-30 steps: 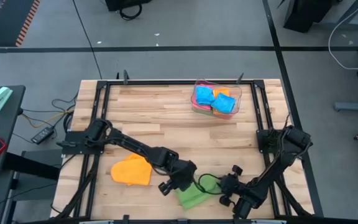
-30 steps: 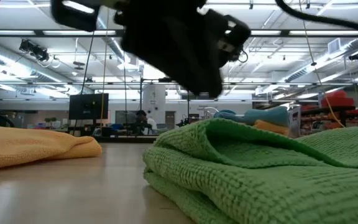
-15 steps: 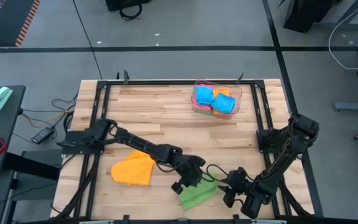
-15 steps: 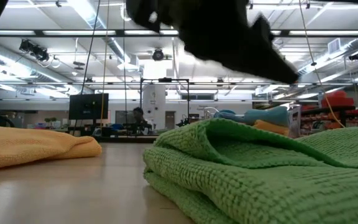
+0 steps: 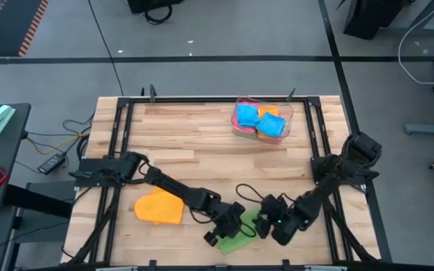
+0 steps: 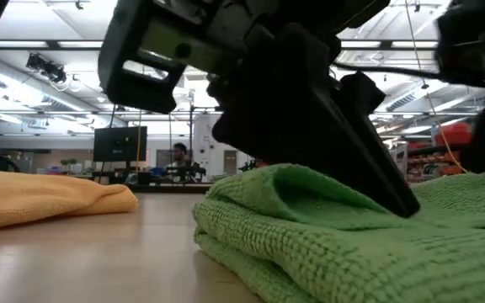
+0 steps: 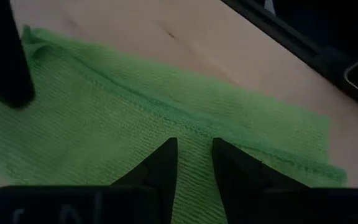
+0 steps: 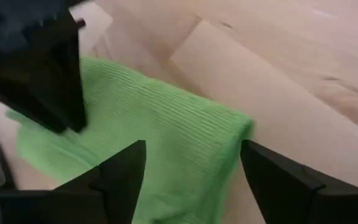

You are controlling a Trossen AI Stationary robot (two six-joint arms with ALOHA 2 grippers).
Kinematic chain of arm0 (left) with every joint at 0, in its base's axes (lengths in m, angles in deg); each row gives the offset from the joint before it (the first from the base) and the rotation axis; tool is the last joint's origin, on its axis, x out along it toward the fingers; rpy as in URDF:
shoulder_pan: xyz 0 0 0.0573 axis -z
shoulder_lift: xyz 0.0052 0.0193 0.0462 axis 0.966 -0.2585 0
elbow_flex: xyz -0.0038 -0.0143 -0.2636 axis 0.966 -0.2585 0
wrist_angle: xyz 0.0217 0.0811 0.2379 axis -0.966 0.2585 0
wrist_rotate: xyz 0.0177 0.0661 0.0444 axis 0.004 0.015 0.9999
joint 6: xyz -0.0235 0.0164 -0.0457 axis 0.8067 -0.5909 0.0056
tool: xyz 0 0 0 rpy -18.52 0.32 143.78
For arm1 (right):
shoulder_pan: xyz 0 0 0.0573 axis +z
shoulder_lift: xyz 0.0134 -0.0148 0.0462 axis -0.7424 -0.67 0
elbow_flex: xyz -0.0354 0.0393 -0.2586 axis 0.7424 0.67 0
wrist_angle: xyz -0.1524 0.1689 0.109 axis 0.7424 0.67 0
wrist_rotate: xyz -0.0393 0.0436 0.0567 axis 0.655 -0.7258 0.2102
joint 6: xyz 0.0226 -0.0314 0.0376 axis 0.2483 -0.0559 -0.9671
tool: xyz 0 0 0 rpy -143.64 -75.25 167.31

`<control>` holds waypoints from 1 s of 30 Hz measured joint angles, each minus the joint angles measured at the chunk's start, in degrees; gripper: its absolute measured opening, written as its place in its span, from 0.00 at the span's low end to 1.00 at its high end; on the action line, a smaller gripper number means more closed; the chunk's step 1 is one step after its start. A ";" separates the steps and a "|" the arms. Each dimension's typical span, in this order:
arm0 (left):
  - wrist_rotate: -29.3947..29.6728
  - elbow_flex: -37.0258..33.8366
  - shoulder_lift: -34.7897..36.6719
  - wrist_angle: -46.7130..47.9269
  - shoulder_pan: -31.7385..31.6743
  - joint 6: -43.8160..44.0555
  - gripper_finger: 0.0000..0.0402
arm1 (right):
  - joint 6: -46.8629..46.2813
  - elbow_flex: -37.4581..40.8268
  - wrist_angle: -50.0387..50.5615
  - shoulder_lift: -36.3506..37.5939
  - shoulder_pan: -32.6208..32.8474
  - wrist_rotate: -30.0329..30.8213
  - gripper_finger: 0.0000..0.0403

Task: Fold microfiber towels
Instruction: Fold the green towel

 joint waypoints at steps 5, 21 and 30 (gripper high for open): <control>1.80 0.12 -1.63 -0.80 -0.09 1.72 0.27 | -1.96 -0.10 -1.50 -0.84 -3.16 -11.50 0.70; 2.81 0.04 -1.98 -2.25 -0.46 3.36 0.27 | -0.20 -0.36 -1.75 -1.40 -4.58 -17.36 0.35; 6.05 -0.07 -2.18 -7.83 -1.24 3.08 0.27 | 5.60 -0.34 -0.66 -1.28 -4.87 -18.15 0.03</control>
